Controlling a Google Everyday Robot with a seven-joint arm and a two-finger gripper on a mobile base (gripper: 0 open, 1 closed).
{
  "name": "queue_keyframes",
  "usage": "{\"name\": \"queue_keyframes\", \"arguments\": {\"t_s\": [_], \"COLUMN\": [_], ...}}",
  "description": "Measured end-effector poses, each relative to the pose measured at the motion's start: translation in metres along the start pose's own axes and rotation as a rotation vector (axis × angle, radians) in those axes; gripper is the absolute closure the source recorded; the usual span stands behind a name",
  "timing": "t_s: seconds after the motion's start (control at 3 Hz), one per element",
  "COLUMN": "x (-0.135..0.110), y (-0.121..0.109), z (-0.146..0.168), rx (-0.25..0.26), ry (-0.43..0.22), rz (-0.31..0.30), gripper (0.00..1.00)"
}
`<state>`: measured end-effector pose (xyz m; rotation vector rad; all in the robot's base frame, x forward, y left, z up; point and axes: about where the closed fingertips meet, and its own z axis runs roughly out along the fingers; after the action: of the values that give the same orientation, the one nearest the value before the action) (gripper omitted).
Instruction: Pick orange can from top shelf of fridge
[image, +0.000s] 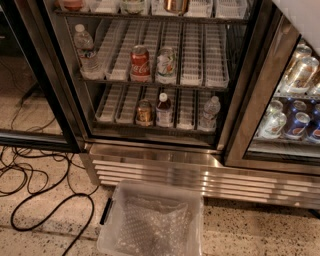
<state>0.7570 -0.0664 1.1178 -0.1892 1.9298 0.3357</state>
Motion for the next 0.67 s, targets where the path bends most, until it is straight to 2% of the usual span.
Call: {"name": "queue_keyframes", "arguments": {"t_s": [0.33, 0.67], "x": [0.014, 0.054], "y": [0.005, 0.023], "z": [-0.003, -0.014], "rx": [-0.02, -0.072], "ry": [0.024, 0.095], "rz": [0.037, 0.141], "gripper": [1.0, 1.0]}}
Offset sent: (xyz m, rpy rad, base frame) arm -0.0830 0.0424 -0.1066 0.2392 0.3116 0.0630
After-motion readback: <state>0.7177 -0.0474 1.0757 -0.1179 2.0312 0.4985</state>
